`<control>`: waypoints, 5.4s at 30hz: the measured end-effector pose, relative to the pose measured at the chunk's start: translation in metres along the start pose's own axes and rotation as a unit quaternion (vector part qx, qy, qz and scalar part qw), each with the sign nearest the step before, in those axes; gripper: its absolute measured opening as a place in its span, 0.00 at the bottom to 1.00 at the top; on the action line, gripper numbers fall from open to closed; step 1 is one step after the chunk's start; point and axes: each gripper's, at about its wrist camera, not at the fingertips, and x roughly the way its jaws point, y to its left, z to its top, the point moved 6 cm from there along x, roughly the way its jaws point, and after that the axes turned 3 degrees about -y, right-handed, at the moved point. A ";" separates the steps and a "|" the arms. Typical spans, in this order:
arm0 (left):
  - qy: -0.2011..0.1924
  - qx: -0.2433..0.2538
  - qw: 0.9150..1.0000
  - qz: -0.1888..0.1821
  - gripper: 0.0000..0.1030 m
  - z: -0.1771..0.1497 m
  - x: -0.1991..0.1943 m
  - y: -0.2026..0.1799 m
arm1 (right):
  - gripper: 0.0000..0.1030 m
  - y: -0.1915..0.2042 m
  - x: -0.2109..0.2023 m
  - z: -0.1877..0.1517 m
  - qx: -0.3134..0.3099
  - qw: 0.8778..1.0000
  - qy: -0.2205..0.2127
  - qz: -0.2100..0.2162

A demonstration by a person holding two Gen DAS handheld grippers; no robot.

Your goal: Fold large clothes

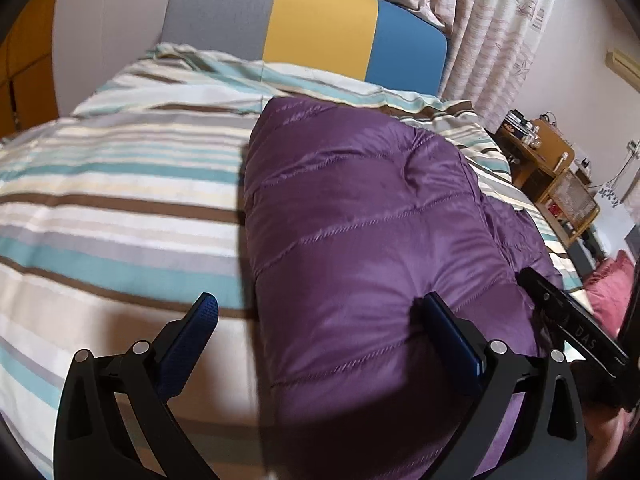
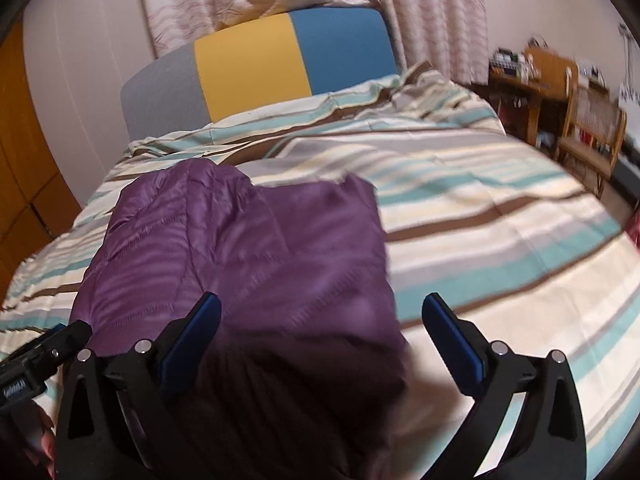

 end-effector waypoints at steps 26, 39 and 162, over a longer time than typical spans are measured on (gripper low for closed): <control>0.063 0.020 0.991 -0.112 0.52 -0.014 -0.008 -0.031 | 0.50 -0.020 -0.010 -0.022 0.158 0.964 0.068 0.204; -0.069 0.110 0.989 -0.077 0.43 0.012 -0.075 -0.029 | 0.50 0.036 -0.042 -0.021 0.170 0.950 0.034 0.261; -0.084 -0.030 0.970 0.228 0.97 -0.058 -0.201 0.204 | 0.98 0.279 -0.090 -0.097 -0.137 0.969 0.047 0.202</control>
